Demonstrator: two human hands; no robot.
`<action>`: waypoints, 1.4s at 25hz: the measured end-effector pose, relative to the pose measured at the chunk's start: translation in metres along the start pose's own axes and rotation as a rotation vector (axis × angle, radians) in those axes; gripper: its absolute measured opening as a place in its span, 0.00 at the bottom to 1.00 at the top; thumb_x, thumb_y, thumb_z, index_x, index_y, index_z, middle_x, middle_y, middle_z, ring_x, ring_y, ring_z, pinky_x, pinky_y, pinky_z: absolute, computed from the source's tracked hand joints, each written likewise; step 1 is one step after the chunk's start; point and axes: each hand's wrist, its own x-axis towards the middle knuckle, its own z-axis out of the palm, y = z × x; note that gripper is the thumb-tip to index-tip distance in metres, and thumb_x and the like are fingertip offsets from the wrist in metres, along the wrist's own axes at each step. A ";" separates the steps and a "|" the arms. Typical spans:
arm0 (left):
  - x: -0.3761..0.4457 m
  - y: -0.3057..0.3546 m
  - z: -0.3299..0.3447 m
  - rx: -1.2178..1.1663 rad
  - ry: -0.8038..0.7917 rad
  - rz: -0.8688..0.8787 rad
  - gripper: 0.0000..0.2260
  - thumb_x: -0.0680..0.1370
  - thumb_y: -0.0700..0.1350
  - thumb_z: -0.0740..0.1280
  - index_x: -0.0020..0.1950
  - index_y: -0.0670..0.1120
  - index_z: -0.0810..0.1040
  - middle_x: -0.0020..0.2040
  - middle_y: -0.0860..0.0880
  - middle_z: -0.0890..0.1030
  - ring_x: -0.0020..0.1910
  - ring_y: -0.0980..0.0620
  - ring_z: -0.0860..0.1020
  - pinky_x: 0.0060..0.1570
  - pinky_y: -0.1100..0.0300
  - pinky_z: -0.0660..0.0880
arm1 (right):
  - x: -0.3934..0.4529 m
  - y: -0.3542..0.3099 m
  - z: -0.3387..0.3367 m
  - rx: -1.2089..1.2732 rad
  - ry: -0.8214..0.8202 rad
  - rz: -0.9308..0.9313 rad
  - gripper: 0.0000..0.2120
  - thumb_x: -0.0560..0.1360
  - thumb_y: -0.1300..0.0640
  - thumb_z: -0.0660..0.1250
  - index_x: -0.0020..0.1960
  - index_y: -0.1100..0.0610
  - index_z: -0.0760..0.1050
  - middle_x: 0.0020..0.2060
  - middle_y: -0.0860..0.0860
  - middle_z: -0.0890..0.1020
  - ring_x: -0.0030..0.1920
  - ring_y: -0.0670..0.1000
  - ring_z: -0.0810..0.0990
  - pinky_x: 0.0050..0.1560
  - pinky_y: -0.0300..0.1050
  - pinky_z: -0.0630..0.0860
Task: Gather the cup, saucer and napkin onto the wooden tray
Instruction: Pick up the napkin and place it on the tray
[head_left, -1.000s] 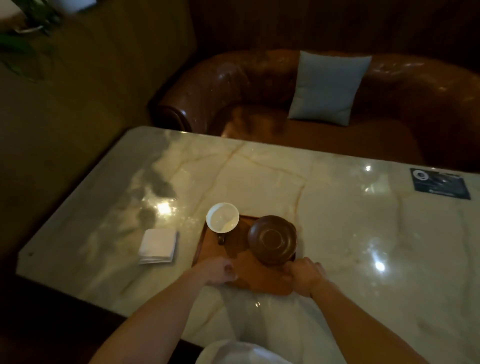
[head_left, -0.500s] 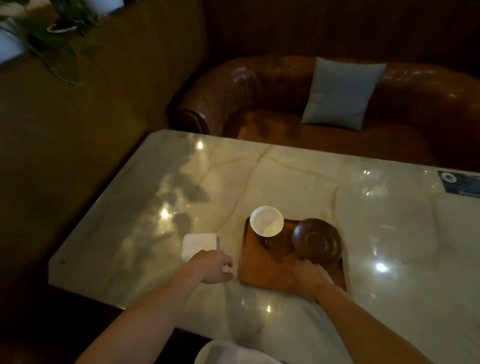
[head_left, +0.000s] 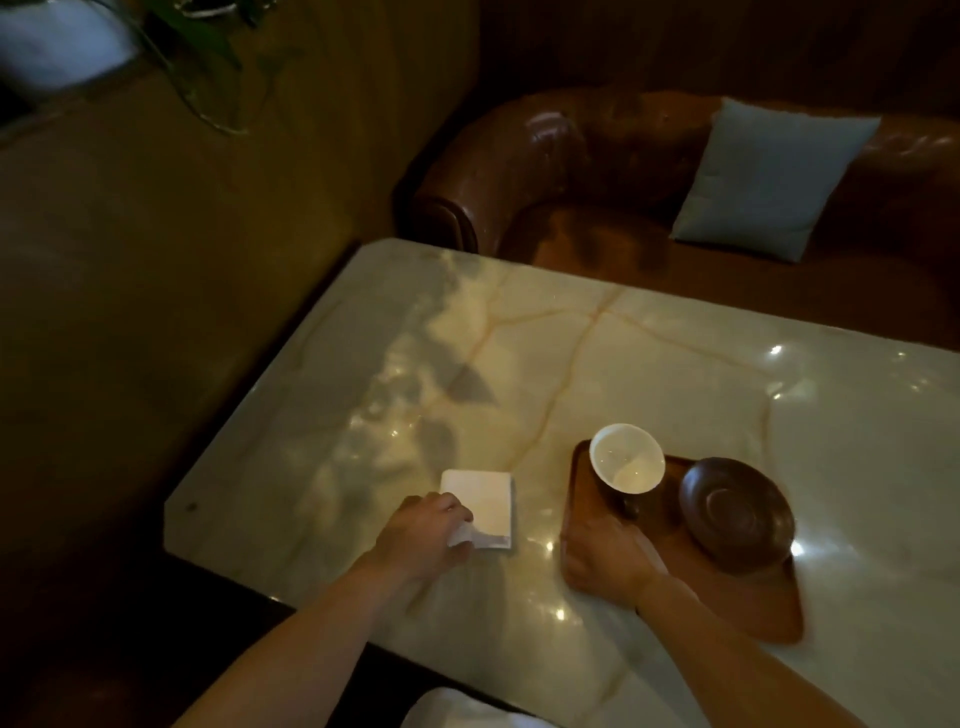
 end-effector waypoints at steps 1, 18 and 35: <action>0.000 -0.007 0.000 -0.029 0.015 -0.021 0.19 0.76 0.58 0.62 0.66 0.54 0.72 0.65 0.55 0.73 0.63 0.53 0.71 0.60 0.57 0.64 | 0.008 -0.003 0.002 0.000 0.002 -0.017 0.16 0.78 0.45 0.58 0.61 0.50 0.75 0.57 0.52 0.80 0.58 0.55 0.77 0.57 0.50 0.74; 0.054 -0.054 0.003 -0.173 -0.006 -0.219 0.31 0.65 0.60 0.72 0.66 0.54 0.69 0.65 0.51 0.70 0.63 0.47 0.68 0.61 0.51 0.69 | 0.112 -0.035 0.005 -0.044 -0.093 -0.050 0.44 0.70 0.32 0.65 0.77 0.49 0.51 0.75 0.52 0.58 0.74 0.58 0.54 0.72 0.58 0.57; 0.064 -0.054 0.012 -0.214 0.026 -0.254 0.29 0.59 0.57 0.74 0.57 0.55 0.71 0.60 0.50 0.71 0.59 0.46 0.67 0.56 0.51 0.66 | 0.107 -0.049 0.020 0.103 0.057 0.067 0.35 0.63 0.41 0.76 0.64 0.45 0.64 0.63 0.48 0.70 0.67 0.54 0.64 0.69 0.56 0.61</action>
